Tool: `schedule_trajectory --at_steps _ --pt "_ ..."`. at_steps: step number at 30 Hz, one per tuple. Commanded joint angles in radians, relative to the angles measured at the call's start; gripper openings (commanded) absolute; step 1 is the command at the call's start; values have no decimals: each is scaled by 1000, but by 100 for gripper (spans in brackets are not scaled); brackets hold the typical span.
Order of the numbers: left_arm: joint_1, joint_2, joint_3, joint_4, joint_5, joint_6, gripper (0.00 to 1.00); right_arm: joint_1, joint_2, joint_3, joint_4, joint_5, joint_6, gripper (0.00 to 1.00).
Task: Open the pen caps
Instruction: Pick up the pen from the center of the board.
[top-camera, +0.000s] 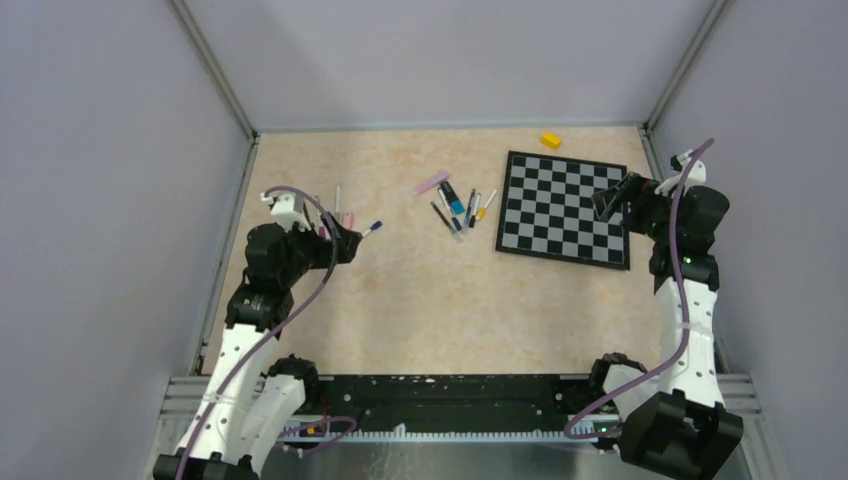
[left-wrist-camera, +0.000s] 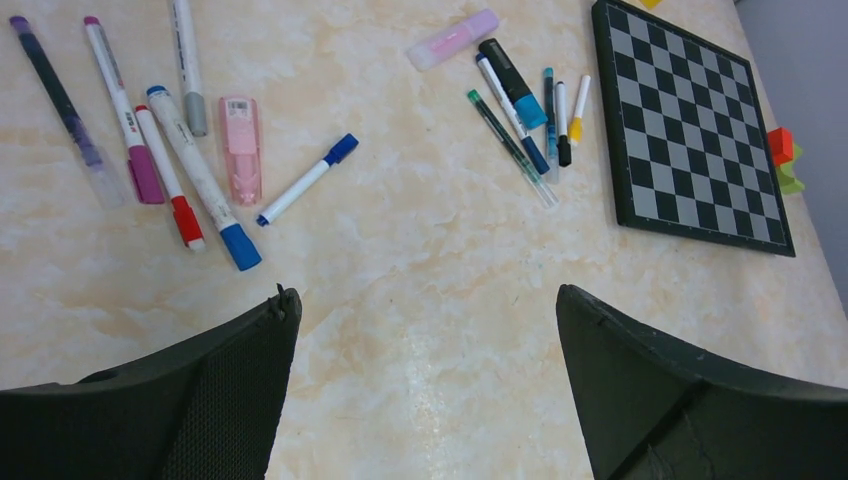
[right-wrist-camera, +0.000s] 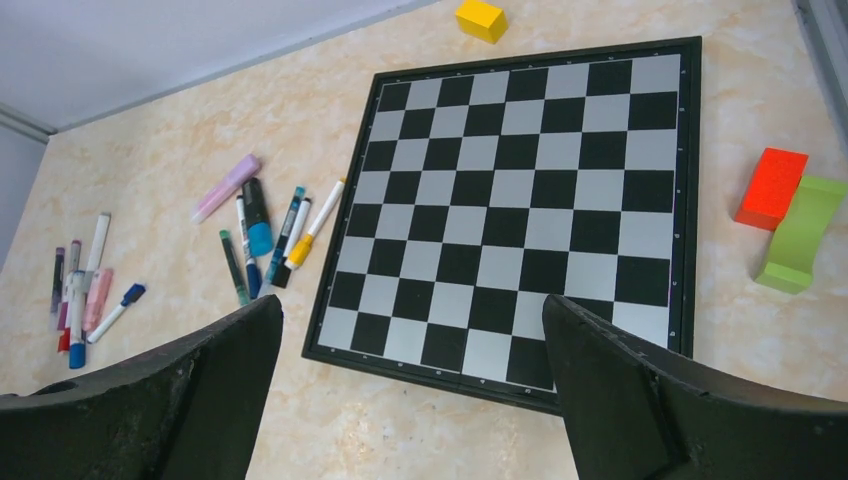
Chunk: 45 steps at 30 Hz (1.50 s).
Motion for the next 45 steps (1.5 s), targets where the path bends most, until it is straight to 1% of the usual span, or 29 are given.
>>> schedule_trajectory --at_steps 1,6,9,12,13,15,16,18,19,22,24,27,29,31,33,35,38,41,45 --pt "-4 8 -11 53 58 -34 99 -6 12 -17 54 1 13 99" --pt "-4 26 -15 66 87 -60 99 -6 16 -33 70 -53 4 99" --pt "-5 43 -21 81 106 -76 99 -7 15 -53 88 -142 -34 99" --pt "-4 75 -18 93 141 -81 99 -5 12 -95 124 -361 -150 99" --pt "-4 92 -17 105 167 -64 99 0 11 -107 130 -466 -207 99" --pt "-5 136 -3 99 199 -63 99 12 3 -121 99 -599 -358 99" --pt "-7 164 8 86 203 -57 99 20 -2 -126 60 -649 -415 99" --pt "-35 232 51 41 152 -20 99 28 -4 -137 -3 -690 -513 99" --pt "-62 269 81 9 103 -3 99 29 -1 -140 -27 -700 -546 99" --pt "-202 412 194 -64 -83 75 99 39 16 -134 -70 -700 -595 99" --pt "-275 508 256 -69 -144 70 99 47 25 -127 -85 -681 -611 99" --pt "-328 648 325 -22 -143 -16 99 56 29 -120 -102 -631 -624 99" --pt "-348 739 365 43 -163 -118 99 56 29 -117 -102 -607 -624 99" --pt "-368 853 423 66 -215 -225 99 60 32 -117 -102 -591 -622 99" --pt "-393 974 548 -31 -306 -344 99 64 34 -114 -103 -578 -624 99" --pt "-410 1106 715 -191 -359 -419 99 70 36 -115 -103 -566 -624 99" --pt "-439 1271 942 -391 -444 -479 99 80 35 -115 -102 -539 -624 99" --pt "-461 1360 1055 -468 -531 -536 99 90 35 -114 -103 -521 -625 99" --pt "-467 1432 1142 -486 -495 -563 98 108 40 -112 -105 -506 -635 99"
